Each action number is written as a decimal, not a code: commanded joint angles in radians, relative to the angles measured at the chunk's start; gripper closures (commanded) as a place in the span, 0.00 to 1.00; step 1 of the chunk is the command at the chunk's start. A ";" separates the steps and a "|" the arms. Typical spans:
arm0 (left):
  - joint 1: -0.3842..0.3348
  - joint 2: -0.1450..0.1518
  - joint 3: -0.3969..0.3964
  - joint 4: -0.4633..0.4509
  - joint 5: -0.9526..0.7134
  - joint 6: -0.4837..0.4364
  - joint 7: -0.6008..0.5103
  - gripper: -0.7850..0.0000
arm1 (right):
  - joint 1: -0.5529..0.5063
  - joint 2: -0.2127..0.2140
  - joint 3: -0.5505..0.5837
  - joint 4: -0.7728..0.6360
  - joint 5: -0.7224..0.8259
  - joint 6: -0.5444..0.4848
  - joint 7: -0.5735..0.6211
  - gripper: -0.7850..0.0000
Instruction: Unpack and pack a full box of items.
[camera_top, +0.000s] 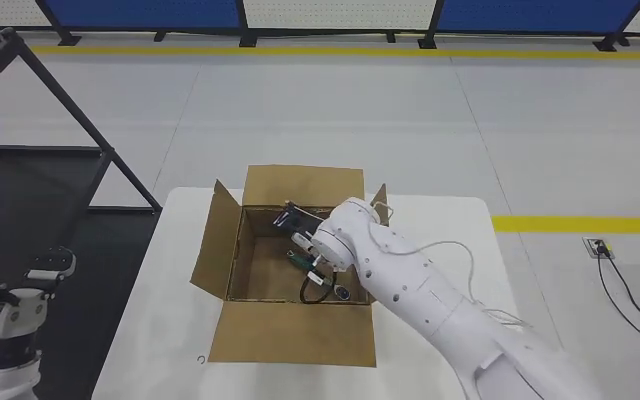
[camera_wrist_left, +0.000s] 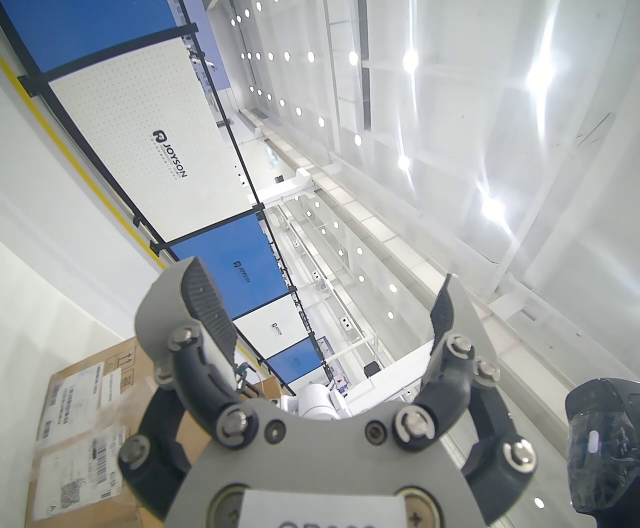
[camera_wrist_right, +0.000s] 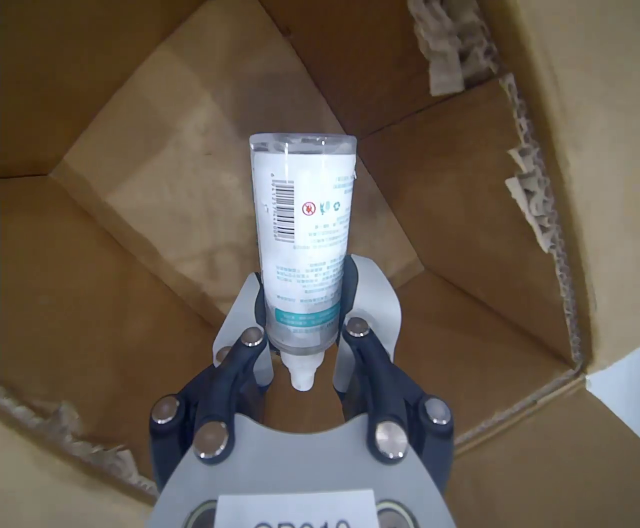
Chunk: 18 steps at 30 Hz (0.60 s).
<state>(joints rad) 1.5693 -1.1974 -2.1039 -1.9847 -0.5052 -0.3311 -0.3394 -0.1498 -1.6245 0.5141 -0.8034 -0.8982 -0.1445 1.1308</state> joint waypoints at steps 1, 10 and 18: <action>-0.002 0.000 0.000 0.001 0.000 0.000 -0.004 0.00 | 0.006 -0.015 -0.011 0.053 0.006 -0.002 -0.018 1.00; -0.001 0.000 -0.009 0.005 -0.003 0.000 -0.012 0.00 | 0.035 -0.080 -0.029 0.255 0.051 -0.055 -0.067 0.79; 0.000 -0.001 -0.010 0.003 -0.003 0.003 -0.016 0.00 | 0.062 -0.120 -0.031 0.334 0.063 -0.083 -0.088 0.67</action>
<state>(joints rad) 1.5695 -1.1979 -2.1153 -1.9812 -0.5077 -0.3283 -0.3545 -0.0912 -1.7411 0.4829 -0.4726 -0.8352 -0.2255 1.0447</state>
